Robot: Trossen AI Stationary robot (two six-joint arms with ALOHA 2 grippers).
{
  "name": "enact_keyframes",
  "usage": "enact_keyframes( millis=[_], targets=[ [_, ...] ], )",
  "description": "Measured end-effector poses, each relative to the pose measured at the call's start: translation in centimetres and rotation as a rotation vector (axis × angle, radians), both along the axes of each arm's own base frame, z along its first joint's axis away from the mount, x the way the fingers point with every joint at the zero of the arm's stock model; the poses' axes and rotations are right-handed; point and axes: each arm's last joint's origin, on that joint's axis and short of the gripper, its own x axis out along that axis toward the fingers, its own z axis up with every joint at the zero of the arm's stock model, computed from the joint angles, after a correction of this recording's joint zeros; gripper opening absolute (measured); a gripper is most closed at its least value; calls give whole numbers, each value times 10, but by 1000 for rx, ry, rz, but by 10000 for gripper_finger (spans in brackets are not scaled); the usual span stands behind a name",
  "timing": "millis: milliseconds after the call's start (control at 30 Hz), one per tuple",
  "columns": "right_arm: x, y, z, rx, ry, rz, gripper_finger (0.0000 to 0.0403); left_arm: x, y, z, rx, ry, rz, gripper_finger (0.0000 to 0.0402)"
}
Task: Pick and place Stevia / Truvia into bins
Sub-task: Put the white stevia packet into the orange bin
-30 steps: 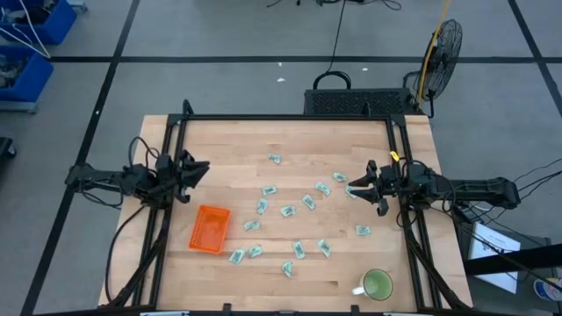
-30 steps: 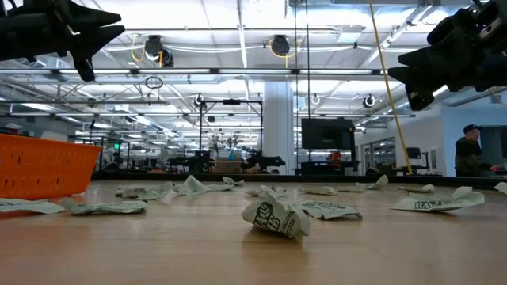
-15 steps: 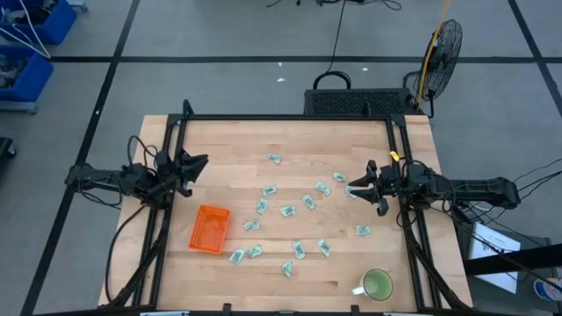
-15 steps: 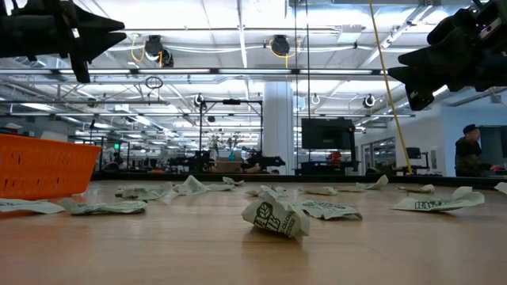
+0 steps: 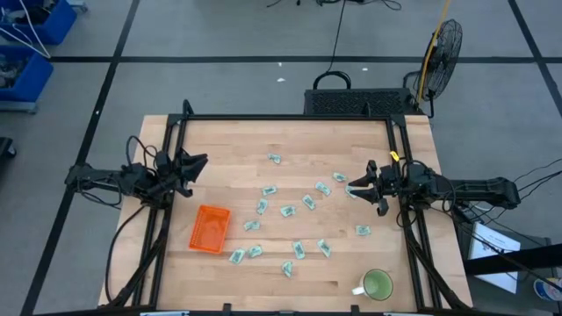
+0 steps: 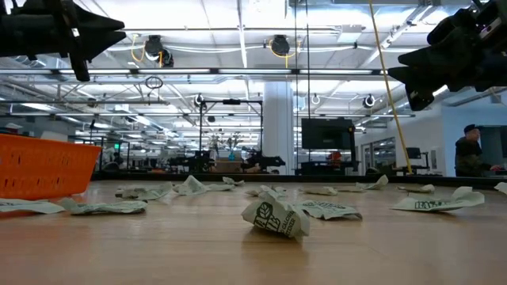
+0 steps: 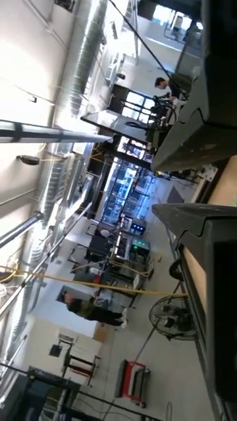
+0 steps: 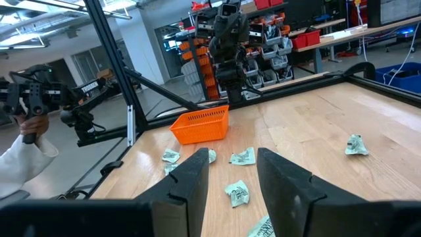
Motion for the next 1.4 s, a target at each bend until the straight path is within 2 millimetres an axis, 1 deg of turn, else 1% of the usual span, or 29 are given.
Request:
enact_keyframes(
  millis=[67,133,233,367,467,533,633,700,867,967,1067,1167,1400],
  targets=[
    [0,0,0,0,0,0,125,0,0,1,39,25,20,93],
    [0,0,0,0,0,0,125,-1,1,9,61,61,62,93],
    [0,0,-1,12,8,4,125,-5,3,34,56,132,121,93],
    [0,0,-1,10,8,2,125,-4,3,71,40,239,100,93],
    [0,0,-1,3,8,2,125,2,2,95,69,317,104,93],
    [0,0,-1,-21,6,1,125,9,1,107,101,362,110,93],
    [0,0,-1,-31,5,0,125,24,-2,118,103,408,106,93],
    [0,0,-1,-26,6,0,125,36,-4,115,111,454,105,93],
    [0,0,0,-26,-4,0,125,65,-9,97,115,592,96,93],
    [0,0,1,-27,-9,-1,125,79,-11,87,109,651,94,93],
    [0,0,4,-63,-43,-4,125,90,-13,77,149,722,96,93],
    [-1,0,14,-103,-152,-10,125,98,-15,72,161,750,96,93],
    [-10,0,43,-112,-463,-38,125,109,-17,64,156,774,96,93]
  ],
)
